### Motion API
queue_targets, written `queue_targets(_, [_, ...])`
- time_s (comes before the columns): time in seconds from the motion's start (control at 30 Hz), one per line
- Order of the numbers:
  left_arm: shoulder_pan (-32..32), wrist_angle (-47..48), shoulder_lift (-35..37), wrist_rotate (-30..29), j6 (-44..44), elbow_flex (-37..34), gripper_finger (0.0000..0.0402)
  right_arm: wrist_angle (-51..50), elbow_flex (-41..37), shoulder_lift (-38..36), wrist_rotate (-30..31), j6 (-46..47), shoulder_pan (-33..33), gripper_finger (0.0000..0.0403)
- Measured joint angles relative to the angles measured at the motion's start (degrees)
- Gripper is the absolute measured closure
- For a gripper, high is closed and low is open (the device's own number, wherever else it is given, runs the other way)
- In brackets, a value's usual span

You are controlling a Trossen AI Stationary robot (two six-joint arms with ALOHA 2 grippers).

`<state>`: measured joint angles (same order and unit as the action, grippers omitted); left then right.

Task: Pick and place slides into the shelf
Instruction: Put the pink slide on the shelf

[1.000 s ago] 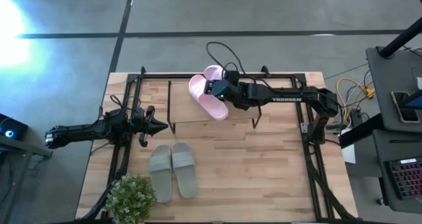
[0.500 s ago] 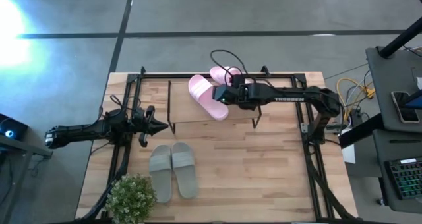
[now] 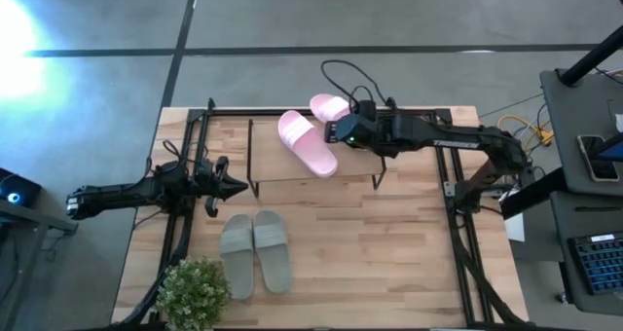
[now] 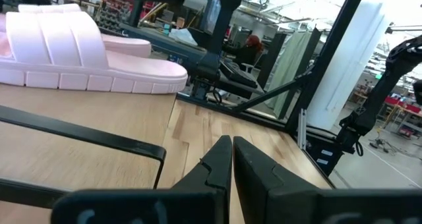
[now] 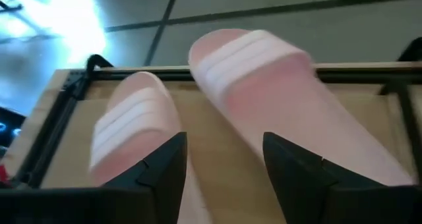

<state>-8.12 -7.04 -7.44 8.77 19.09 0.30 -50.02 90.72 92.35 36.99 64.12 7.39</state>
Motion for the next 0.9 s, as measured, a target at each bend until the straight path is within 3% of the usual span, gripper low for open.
queue_targets(0.17, [0.0, 0.0, 0.0, 0.0, 0.0, 0.0, 0.0401, -8.5, 0.0, -1.5, -1.1, 0.4, 0.2, 0.0256])
queue_targets(0.4, [0.0, 0.0, 0.0, 0.0, 0.0, 0.0, 0.0401, -12.3, 0.0, -1.6, -6.7, -9.6, 2.1, 0.0383])
queue_targets(0.57, [0.0, 0.0, 0.0, 0.0, 0.0, 0.0, 0.0401, -12.9, 0.0, -0.3, -12.9, -18.4, 7.2, 0.0393])
queue_targets(0.9, [0.0, 0.0, 0.0, 0.0, 0.0, 0.0, 0.0401, -13.3, -0.1, 4.2, -13.9, -32.5, 13.1, 0.0394])
